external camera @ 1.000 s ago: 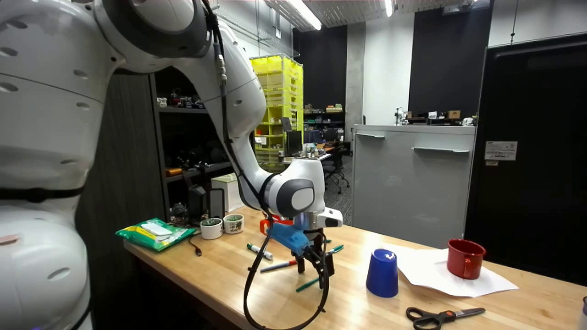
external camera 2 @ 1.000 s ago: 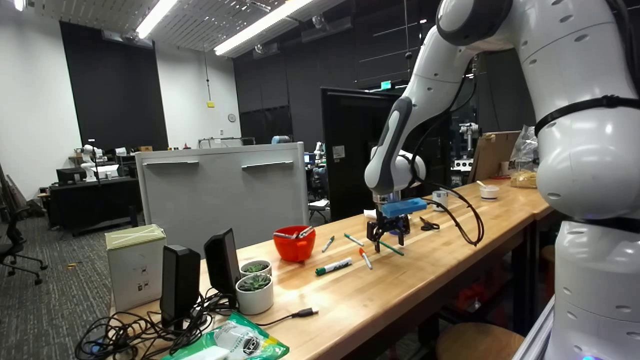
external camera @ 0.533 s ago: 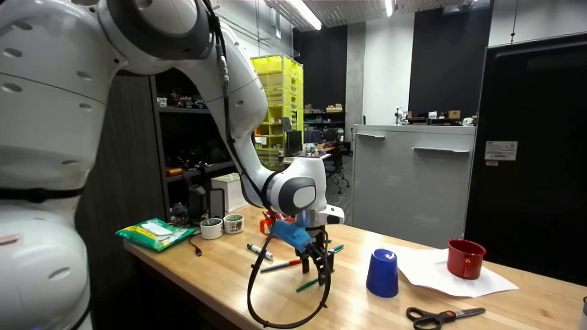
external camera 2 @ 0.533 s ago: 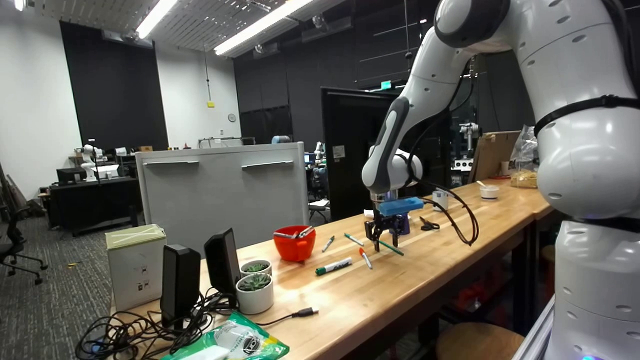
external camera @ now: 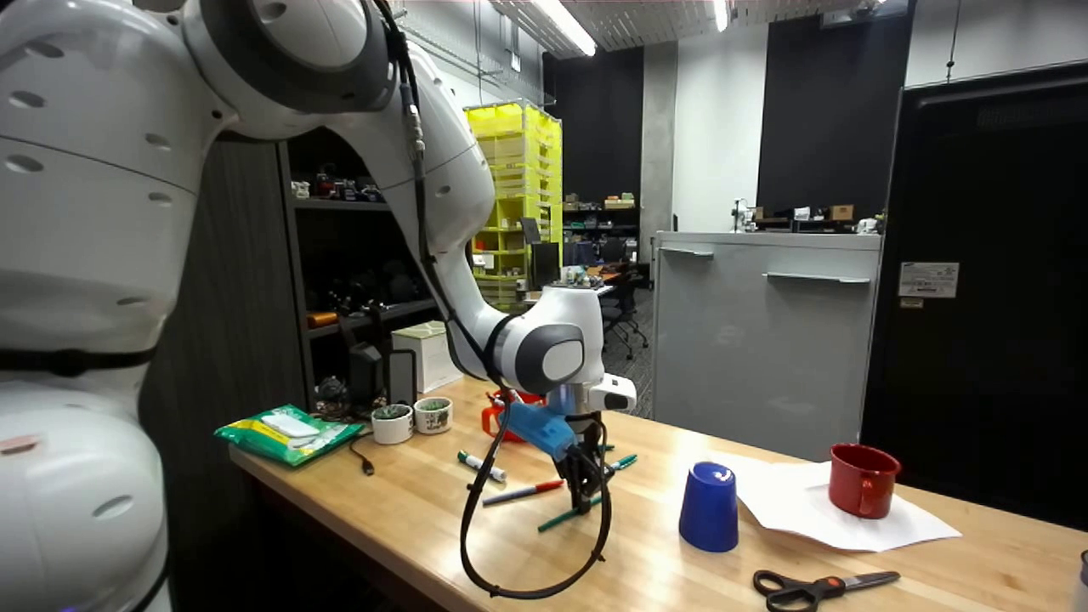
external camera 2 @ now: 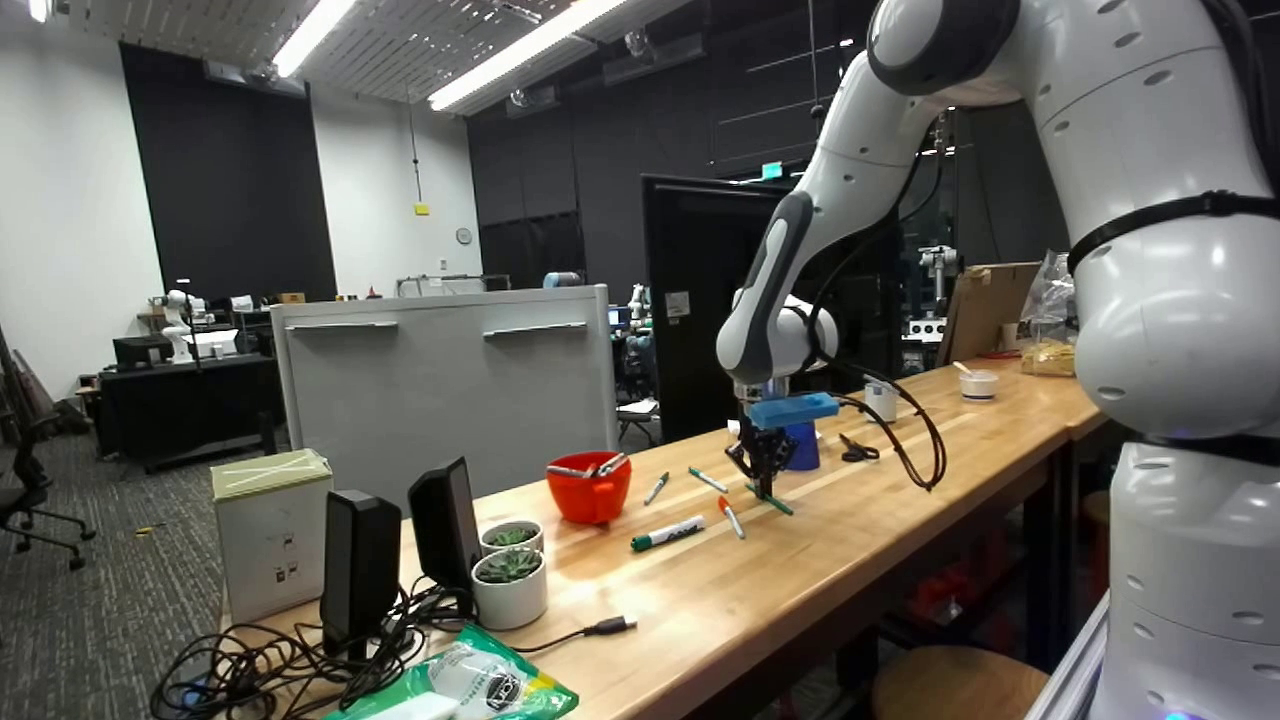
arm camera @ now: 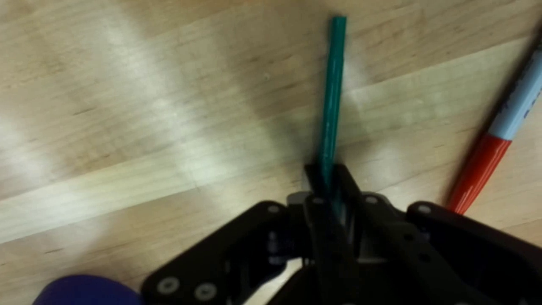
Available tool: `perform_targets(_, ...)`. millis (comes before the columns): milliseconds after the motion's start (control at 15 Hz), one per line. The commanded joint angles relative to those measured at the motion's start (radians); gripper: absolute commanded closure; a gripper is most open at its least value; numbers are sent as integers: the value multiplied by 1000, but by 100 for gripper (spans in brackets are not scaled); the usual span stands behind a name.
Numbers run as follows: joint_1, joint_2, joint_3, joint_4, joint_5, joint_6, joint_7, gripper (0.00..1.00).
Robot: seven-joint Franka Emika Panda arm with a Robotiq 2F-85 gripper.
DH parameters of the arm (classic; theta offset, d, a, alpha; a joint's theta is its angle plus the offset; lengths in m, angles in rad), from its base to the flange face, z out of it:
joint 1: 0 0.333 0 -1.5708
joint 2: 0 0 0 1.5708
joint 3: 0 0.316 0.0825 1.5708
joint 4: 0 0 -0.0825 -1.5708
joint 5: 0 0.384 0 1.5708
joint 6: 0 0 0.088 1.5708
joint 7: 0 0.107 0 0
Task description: Put the green pencil in the left red cup
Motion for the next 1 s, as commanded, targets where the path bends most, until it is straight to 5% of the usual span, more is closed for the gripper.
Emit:
perform_targets(0, 1, -15, 6, -17, 33, 10, -35, 98)
perform_targets(933, 70, -165, -23, -17, -114, -8, 81, 98)
